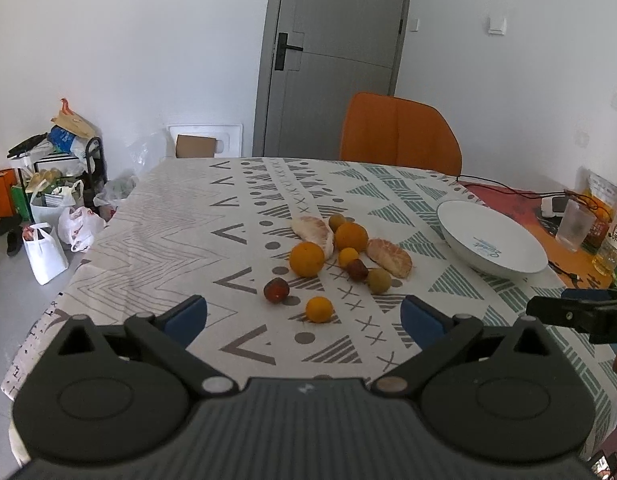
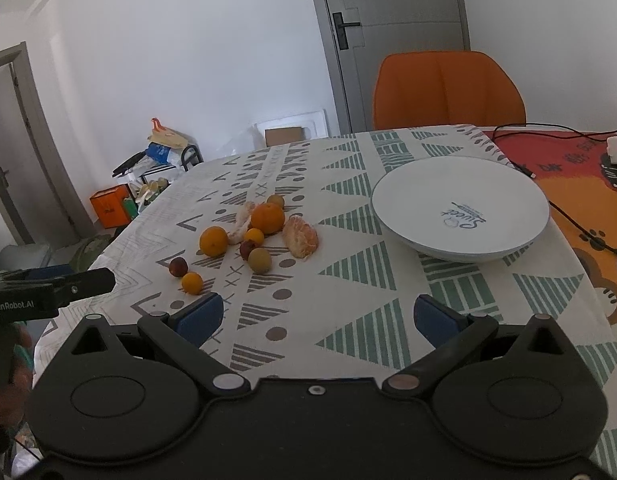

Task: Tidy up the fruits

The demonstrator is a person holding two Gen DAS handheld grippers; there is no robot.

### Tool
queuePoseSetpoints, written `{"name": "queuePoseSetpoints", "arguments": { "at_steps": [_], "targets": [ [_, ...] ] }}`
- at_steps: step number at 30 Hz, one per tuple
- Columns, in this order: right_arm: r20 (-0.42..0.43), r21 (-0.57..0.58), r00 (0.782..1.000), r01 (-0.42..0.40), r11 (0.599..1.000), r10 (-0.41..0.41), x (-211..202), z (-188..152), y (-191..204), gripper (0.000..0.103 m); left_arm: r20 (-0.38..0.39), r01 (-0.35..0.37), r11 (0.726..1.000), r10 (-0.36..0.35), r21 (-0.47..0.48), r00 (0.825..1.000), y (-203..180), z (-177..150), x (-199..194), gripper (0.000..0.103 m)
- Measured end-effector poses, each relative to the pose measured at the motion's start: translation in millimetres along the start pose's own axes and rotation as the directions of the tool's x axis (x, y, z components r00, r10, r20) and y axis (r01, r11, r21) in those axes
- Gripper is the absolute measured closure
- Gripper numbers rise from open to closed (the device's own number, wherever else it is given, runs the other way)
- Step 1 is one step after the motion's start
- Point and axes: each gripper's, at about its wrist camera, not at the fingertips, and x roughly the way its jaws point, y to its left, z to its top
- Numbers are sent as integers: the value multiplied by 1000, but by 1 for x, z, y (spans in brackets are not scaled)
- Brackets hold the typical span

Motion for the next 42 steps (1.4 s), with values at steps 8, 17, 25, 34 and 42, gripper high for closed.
{"name": "queuePoseSetpoints", "arguments": {
  "at_steps": [8,17,25,34,42],
  "targets": [
    [-2,-7,1000,9,1000,-9,1,0,0,0,-2,-8,1000,8,6,1000,2,0,1,0],
    [-1,-5,1000,12,1000,-12,1,0,-1,0,4,-21,1000,21,19,1000,-2,-2,1,0],
    [-4,-16,1000,25,1000,-25,3,1,5,0,9,-3,1000,2,30,1000,-4,-3,4,0],
    [-11,-15,999,43,999,-43,12,5,11,0,56,-4,1000,3,13,998,0,0,12,0],
    [-1,-16,998,68,998,-68,22,5,15,0,58,-7,1000,8,-14,998,5,3,23,0]
  ]
}}
